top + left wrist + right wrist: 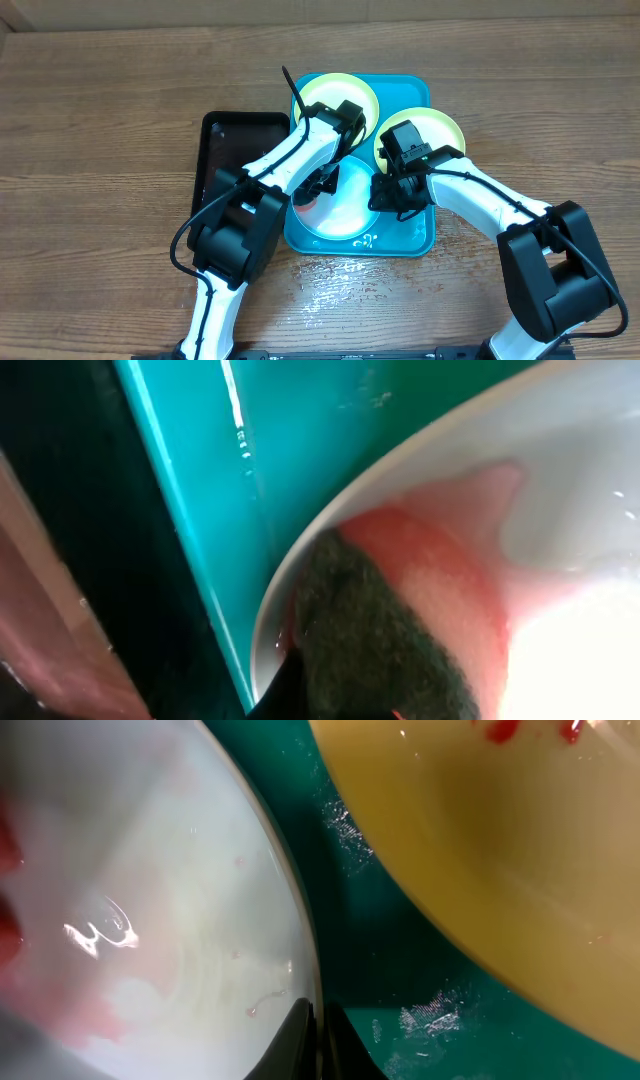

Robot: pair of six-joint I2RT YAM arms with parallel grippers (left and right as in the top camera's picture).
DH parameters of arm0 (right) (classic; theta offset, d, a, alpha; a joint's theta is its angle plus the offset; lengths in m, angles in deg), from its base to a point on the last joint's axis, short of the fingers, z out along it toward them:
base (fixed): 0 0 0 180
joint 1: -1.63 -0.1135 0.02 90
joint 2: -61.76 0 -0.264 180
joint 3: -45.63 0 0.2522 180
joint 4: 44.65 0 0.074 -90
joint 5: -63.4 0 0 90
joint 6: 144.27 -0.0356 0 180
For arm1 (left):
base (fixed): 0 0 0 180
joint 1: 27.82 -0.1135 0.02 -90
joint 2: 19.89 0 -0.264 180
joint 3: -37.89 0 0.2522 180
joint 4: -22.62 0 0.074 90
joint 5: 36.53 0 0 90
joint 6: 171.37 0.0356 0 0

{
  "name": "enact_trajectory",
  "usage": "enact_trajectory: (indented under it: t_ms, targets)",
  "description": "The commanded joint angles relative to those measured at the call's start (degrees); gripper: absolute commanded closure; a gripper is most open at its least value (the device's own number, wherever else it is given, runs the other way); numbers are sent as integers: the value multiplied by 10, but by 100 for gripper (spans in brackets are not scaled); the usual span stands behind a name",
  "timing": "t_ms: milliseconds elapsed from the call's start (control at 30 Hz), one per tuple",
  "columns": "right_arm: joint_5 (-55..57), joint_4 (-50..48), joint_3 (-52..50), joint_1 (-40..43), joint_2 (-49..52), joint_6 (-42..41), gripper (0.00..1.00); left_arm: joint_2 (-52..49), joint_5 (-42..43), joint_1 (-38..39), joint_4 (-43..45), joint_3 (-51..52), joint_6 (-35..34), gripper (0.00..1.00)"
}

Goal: Clean dirty plates on tray and stack at the side
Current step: 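Scrub the pale blue plate with the sponge in the left gripper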

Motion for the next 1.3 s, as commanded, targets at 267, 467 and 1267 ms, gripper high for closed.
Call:
enact_trajectory:
  t_ms: [267, 467, 1267]
  targets:
    - [45, 15, -5, 11, 2, 8, 96, -28, 298, -22, 26, 14, 215, 96]
    - [45, 14, -5, 11, 2, 8, 96, -28, 332, -14, 11, 15, 228, 96]
    - [45, 18, -5, 11, 2, 8, 96, -28, 20, -6, -25, 15, -24, 96]
